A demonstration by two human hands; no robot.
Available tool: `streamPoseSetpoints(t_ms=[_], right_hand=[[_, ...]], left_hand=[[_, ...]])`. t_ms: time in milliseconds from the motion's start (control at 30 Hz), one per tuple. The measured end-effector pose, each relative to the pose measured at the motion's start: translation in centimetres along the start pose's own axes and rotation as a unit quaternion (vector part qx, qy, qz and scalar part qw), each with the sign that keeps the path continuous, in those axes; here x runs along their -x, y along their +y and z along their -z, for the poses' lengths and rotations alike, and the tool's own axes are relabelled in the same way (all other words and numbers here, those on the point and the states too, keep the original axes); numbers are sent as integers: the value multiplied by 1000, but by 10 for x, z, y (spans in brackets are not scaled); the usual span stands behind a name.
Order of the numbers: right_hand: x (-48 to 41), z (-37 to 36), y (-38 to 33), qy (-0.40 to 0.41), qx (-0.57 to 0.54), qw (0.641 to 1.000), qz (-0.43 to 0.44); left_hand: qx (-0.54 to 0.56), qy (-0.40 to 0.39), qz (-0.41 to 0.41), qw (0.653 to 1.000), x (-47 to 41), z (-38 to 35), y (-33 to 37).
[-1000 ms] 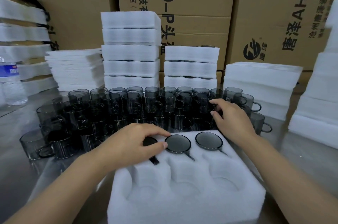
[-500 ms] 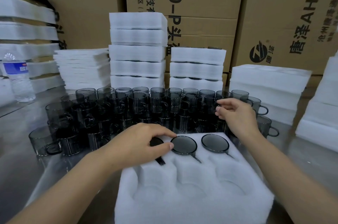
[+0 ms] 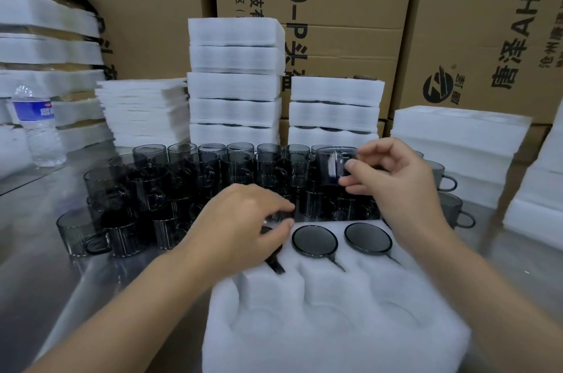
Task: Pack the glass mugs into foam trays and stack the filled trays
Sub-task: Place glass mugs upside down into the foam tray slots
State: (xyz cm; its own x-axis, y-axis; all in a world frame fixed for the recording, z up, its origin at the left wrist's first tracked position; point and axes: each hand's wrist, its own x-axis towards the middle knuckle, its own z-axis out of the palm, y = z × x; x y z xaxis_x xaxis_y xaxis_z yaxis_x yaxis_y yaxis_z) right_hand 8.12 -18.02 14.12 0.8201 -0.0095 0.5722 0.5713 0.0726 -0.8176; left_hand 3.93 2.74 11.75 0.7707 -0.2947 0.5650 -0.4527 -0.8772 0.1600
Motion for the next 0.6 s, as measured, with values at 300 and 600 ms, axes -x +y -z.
streamPoseSetpoints(t_ms=[300, 600], right_hand=[[13, -9, 0, -98, -58, 994, 9], [22, -12, 3, -222, 126, 966, 50]], left_hand=[[571, 17, 266, 776, -13, 2, 11], [605, 48, 246, 756, -10, -3, 1]])
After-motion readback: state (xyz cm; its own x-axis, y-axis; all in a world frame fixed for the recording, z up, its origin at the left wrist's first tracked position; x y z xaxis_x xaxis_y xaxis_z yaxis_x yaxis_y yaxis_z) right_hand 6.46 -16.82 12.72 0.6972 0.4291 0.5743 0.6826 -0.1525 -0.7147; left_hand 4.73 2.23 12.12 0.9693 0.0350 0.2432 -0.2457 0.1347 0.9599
